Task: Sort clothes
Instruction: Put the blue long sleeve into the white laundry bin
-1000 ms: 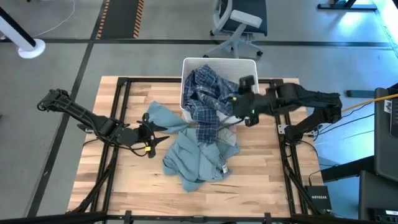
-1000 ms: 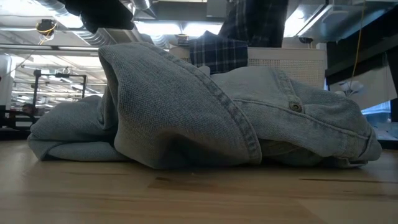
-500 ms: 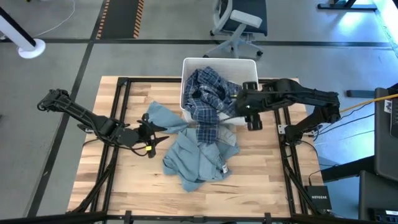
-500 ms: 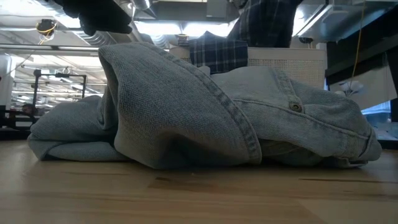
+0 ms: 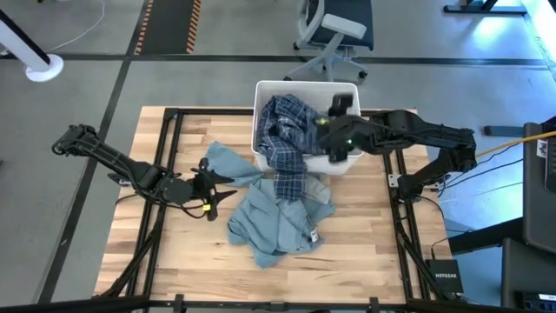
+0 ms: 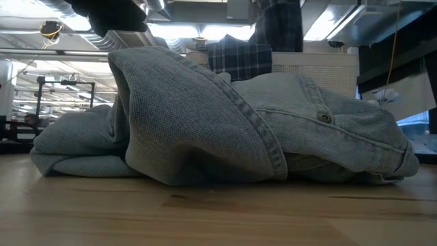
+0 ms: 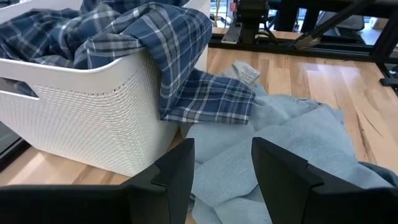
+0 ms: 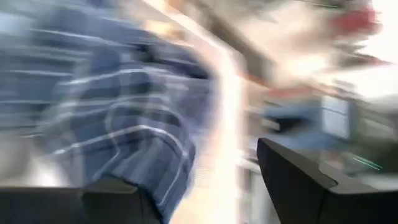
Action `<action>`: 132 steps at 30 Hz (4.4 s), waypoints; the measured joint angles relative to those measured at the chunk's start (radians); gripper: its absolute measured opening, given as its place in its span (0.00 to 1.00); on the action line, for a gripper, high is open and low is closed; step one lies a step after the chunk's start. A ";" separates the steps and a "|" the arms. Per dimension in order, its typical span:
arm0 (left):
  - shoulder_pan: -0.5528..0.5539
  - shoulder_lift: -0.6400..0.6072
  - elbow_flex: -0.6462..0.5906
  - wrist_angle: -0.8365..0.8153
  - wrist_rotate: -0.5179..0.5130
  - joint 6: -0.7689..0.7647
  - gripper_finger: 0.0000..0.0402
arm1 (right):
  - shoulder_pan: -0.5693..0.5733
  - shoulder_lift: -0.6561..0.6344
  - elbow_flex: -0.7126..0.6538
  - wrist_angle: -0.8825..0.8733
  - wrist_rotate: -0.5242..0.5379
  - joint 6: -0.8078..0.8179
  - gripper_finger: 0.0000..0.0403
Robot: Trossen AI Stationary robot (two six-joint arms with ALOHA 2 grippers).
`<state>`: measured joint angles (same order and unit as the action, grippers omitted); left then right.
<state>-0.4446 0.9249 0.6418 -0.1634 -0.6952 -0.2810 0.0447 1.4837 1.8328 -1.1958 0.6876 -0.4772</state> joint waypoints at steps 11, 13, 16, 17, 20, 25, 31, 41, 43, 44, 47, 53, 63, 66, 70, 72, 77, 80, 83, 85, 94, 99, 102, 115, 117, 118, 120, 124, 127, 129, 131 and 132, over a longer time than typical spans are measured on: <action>0.000 0.000 0.000 -0.005 0.000 -0.007 0.39 | -0.158 0.008 0.001 -0.132 -0.190 0.040 0.58; 0.000 0.000 0.000 -0.006 0.000 -0.007 0.39 | -0.167 0.015 0.000 -0.267 -0.259 0.103 0.58; 0.000 0.000 0.000 -0.006 0.000 -0.007 0.39 | -0.153 0.020 -0.009 -0.374 -0.262 0.195 0.58; 0.000 0.000 0.000 -0.006 0.000 -0.007 0.39 | -0.144 0.019 -0.015 -0.371 -0.263 0.217 0.58; 0.000 0.000 0.000 -0.005 0.000 -0.008 0.39 | -0.106 0.008 -0.021 -0.367 -0.287 0.245 0.58; 0.000 0.001 0.000 -0.004 0.000 -0.011 0.39 | -0.030 0.008 -0.020 -0.350 -0.343 0.245 0.58; 0.000 0.015 0.000 0.009 0.000 -0.007 0.39 | 0.031 0.008 -0.020 -0.121 -0.396 0.163 0.58; 0.003 0.174 0.000 0.352 0.001 0.263 0.39 | 0.039 0.076 -0.063 0.357 -0.365 -0.073 0.58; 0.012 0.199 0.000 0.388 0.001 0.296 0.39 | 0.033 0.106 -0.069 0.416 -0.342 -0.115 0.58; 0.018 0.208 0.000 0.406 0.001 0.311 0.39 | 0.031 0.121 -0.070 0.431 -0.340 -0.133 0.58; 0.033 0.218 0.000 0.421 0.000 0.314 0.39 | 0.027 0.164 -0.069 0.439 -0.344 -0.156 0.58; 0.039 0.217 0.000 0.405 0.000 0.308 0.39 | 0.028 0.167 -0.023 0.146 -0.342 -0.100 0.58; 0.039 0.217 0.000 0.405 0.000 0.307 0.39 | 0.171 0.163 0.045 -0.292 -0.330 0.176 0.58; 0.039 0.217 0.000 0.405 0.000 0.304 0.39 | 0.236 0.163 0.045 -0.320 -0.304 0.236 0.58; 0.039 0.217 0.000 0.406 0.000 0.304 0.39 | 0.316 0.163 0.045 -0.322 -0.287 0.323 0.58; 0.039 0.217 0.000 0.406 0.000 0.304 0.39 | 0.354 0.165 0.042 -0.311 -0.281 0.370 0.58; 0.039 0.217 0.000 0.406 0.000 0.303 0.39 | 0.441 0.171 -0.052 -0.228 -0.176 0.423 0.58; 0.037 0.217 0.000 0.406 0.000 0.292 0.39 | 0.473 0.171 -0.155 -0.169 -0.095 0.452 0.58; 0.037 0.217 0.000 0.406 0.000 0.292 0.39 | 0.490 0.171 -0.285 -0.080 0.034 0.502 0.58; 0.037 0.217 0.000 0.406 0.000 0.292 0.39 | 0.494 0.171 -0.372 -0.020 0.108 0.544 0.58; 0.037 0.217 0.000 0.405 0.000 0.301 0.39 | 0.472 0.171 -0.677 0.158 0.391 0.786 0.58; 0.037 0.217 0.000 0.405 0.000 0.308 0.39 | 0.422 0.171 -0.744 0.248 0.435 0.795 0.58; 0.037 0.217 0.000 0.405 0.000 0.307 0.39 | 0.385 0.171 -0.768 0.314 0.412 0.733 0.58; 0.037 0.217 0.000 0.405 0.000 0.308 0.39 | 0.233 0.026 -0.787 0.719 0.181 0.304 0.58; 0.037 0.217 0.000 0.405 0.000 0.308 0.39 | 0.214 0.024 -0.814 0.791 0.117 0.259 0.58; 0.037 0.217 0.000 0.406 0.000 0.307 0.39 | 0.205 0.024 -0.833 0.833 0.098 0.241 0.58; 0.037 0.217 0.000 0.405 0.000 0.307 0.39 | 0.182 0.024 -0.877 0.909 0.091 0.222 0.58; 0.037 0.217 0.000 0.406 0.000 0.307 0.39 | 0.138 0.025 -0.945 1.013 0.076 0.208 0.58; 0.037 0.217 0.000 0.406 0.001 0.308 0.39 | 0.126 0.024 -0.968 1.107 -0.004 0.151 0.58; 0.039 0.217 0.000 0.406 0.001 0.316 0.39 | 0.126 0.024 -0.975 1.155 -0.062 0.099 0.58; 0.040 0.217 0.000 0.406 0.001 0.317 0.39 | 0.125 0.024 -0.975 1.198 -0.105 0.061 0.57; 0.040 0.217 0.000 0.406 0.000 0.316 0.39 | 0.125 0.024 -0.975 1.211 -0.115 0.042 0.55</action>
<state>-0.4049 1.1416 0.6422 0.2424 -0.6948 0.0352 0.1696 1.5082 0.8581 0.0150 0.5726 -0.4349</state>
